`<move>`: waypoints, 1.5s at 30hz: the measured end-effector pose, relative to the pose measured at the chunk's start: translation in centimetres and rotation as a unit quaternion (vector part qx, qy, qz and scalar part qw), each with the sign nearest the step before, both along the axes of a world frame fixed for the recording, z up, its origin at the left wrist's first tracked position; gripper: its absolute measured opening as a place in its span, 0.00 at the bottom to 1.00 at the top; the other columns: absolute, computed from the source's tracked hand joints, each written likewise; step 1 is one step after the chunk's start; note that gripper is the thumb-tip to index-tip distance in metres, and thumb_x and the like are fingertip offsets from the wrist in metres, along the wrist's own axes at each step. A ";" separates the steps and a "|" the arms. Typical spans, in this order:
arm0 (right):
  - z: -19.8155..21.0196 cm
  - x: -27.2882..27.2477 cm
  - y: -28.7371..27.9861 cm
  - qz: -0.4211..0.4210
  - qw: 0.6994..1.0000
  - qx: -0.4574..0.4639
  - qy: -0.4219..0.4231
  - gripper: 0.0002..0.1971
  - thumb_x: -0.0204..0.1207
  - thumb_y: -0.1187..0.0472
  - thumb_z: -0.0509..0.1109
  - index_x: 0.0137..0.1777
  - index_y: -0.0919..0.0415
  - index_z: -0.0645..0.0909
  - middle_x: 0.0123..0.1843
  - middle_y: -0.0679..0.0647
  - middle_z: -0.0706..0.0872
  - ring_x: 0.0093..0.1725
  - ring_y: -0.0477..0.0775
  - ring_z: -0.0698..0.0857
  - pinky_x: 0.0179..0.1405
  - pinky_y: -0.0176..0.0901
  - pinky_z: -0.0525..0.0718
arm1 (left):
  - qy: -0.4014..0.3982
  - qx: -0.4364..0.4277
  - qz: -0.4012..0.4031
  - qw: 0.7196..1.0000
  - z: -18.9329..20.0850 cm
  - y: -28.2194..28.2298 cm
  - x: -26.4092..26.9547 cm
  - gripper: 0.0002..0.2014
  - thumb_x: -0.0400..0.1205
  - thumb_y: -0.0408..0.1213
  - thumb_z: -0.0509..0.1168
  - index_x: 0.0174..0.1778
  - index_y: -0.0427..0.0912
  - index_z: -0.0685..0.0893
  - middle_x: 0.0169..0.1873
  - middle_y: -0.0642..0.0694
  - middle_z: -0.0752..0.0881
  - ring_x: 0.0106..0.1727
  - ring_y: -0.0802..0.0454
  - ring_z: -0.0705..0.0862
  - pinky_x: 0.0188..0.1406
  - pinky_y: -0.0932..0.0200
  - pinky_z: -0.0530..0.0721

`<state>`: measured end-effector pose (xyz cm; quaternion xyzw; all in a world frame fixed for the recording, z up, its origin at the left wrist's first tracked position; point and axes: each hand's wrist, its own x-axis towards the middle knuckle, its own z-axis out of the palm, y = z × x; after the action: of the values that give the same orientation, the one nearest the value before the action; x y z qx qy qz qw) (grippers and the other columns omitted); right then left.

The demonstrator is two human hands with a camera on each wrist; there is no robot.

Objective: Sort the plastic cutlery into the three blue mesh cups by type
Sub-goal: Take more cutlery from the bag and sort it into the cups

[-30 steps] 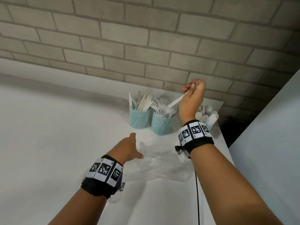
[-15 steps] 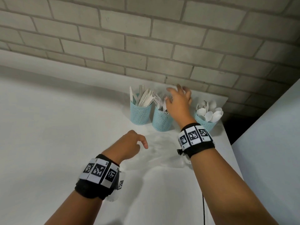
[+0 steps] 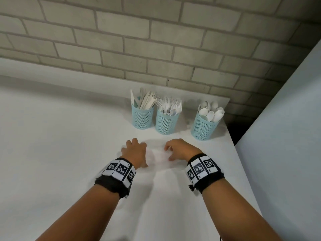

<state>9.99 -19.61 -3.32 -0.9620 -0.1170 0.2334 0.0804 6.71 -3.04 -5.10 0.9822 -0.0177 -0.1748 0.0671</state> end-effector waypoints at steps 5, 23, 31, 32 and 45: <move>-0.4 -1.0 -0.6 0.013 0.998 -0.057 0.036 0.46 0.67 0.57 0.79 0.81 0.52 0.57 0.77 0.60 0.64 0.75 0.62 0.69 0.72 0.57 0.72 | 0.026 0.018 0.011 0.999 0.1 0.3 -0.4 0.43 0.69 0.54 0.75 0.76 0.44 0.63 0.69 0.40 0.65 0.71 0.40 0.64 0.68 0.45 0.69; 6.2 2.2 2.8 -0.034 0.974 0.216 -0.052 0.30 0.76 0.55 0.72 0.76 0.59 0.68 0.72 0.54 0.76 0.69 0.52 0.77 0.59 0.37 0.73 | -0.083 -0.260 0.089 0.958 9.4 4.4 4.4 0.39 0.69 0.44 0.78 0.74 0.41 0.68 0.71 0.42 0.74 0.70 0.44 0.75 0.63 0.54 0.74; 3.4 6.5 8.6 -0.115 0.937 0.317 -0.091 0.38 0.76 0.59 0.71 0.80 0.64 0.55 0.77 0.58 0.70 0.73 0.60 0.73 0.70 0.47 0.74 | -0.035 -0.463 0.138 0.875 4.9 5.2 10.8 0.60 0.69 0.27 0.77 0.80 0.37 0.32 0.80 0.37 0.59 0.80 0.42 0.62 0.79 0.47 0.62; 3.0 7.1 9.1 -0.134 0.931 0.326 -0.094 0.38 0.76 0.59 0.71 0.80 0.65 0.54 0.77 0.59 0.70 0.73 0.60 0.73 0.71 0.48 0.74 | -0.038 -0.479 0.135 0.866 4.2 5.4 11.5 0.61 0.69 0.27 0.77 0.80 0.38 0.32 0.80 0.37 0.59 0.80 0.42 0.62 0.78 0.47 0.63; 0.9 10.3 11.8 -0.216 0.905 0.326 -0.170 0.54 0.69 0.41 0.74 0.82 0.68 0.46 0.80 0.65 0.59 0.80 0.64 0.59 0.79 0.53 0.62 | -0.146 -0.525 0.089 0.834 -1.8 6.0 16.4 0.41 0.64 0.38 0.79 0.71 0.36 0.66 0.59 0.46 0.81 0.59 0.48 0.82 0.60 0.54 0.81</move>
<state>20.30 -7.76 -2.43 -0.9089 0.0125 -0.0075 0.4168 23.14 2.95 -6.91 0.8111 -0.0288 0.0132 0.5841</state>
